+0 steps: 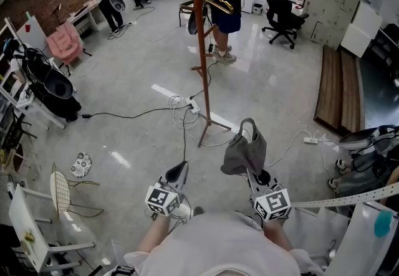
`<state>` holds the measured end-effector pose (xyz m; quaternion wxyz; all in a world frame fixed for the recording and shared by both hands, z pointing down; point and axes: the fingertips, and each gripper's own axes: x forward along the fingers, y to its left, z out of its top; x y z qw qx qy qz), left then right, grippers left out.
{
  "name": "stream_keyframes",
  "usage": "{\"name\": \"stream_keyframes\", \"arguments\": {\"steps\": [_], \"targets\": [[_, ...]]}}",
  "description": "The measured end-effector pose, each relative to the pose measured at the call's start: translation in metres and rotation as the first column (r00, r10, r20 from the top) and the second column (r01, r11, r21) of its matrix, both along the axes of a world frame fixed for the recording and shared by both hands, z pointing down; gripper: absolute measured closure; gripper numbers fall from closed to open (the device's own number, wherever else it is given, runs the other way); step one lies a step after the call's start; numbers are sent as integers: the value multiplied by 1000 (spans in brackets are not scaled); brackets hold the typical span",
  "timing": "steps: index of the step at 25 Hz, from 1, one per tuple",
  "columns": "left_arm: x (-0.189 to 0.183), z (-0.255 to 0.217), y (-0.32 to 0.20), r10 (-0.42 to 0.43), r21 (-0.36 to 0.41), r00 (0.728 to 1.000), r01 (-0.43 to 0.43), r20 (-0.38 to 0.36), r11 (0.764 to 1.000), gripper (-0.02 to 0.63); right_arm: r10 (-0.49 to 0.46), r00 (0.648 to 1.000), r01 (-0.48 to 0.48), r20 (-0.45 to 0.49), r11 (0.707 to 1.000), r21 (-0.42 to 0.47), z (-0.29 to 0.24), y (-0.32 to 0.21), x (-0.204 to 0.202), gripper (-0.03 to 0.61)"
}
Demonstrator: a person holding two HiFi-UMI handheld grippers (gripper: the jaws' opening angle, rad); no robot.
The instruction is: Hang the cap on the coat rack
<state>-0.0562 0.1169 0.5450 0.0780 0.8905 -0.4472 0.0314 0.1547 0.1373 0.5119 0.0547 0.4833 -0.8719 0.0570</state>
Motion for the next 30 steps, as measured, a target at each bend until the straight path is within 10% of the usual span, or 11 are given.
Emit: {"name": "stream_keyframes", "arguments": {"steps": [30], "targets": [[-51, -1, 0, 48, 35, 998, -50, 45, 998, 604, 36, 999, -36, -37, 999, 1, 2, -16, -58, 558]]}}
